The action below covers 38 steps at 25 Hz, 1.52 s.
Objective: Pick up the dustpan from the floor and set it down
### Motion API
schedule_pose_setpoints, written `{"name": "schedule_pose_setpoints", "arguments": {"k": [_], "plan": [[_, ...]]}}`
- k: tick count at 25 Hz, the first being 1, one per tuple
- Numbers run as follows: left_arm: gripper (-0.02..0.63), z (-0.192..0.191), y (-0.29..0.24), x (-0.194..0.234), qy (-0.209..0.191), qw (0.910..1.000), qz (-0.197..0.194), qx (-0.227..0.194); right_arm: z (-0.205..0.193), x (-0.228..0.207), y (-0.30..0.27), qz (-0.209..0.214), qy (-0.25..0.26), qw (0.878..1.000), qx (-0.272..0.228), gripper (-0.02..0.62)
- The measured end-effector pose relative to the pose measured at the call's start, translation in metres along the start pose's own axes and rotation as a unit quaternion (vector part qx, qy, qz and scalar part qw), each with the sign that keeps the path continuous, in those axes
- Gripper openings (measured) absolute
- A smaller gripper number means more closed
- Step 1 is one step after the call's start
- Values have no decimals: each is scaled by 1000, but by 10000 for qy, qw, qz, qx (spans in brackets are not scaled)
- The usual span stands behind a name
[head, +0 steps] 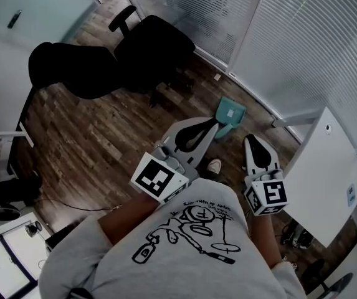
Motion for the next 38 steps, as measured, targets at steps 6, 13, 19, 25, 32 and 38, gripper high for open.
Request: {"name": "schedule_pose_setpoints", "arguments": {"k": [6,13,19,25,32,38], "plan": [[3,0,4,8,12,9999,129,-13,-54,-2,-23,228,-407,9975,526,6],[3,-1,7,19,46,9997,250,-5,-115,-3,-48,408,-720,9904,1110,37],[3,-6,8,23,94,9995,304,44,-165,-6,-63,446,-829,9814,1675,58],[3,-11,7,26,109,9994,330,81,-205,-11,-79,477,-1248,9715,1960,86],[3,-15,5,30,130,9992,343,137,-246,-14,-97,440,-1620,9607,2211,113],[3,-17,6,35,146,9989,391,195,-280,-12,-114,443,-1875,9471,2566,143]]}}
Point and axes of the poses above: the fingertips, and each gripper's own axes: y backward along the fingers, x to its left, z out of its top, the point moved 3 cm from there along y, backward along the fingers, and after that the axes turned 11 degrees about y, right-handed, at the moved point
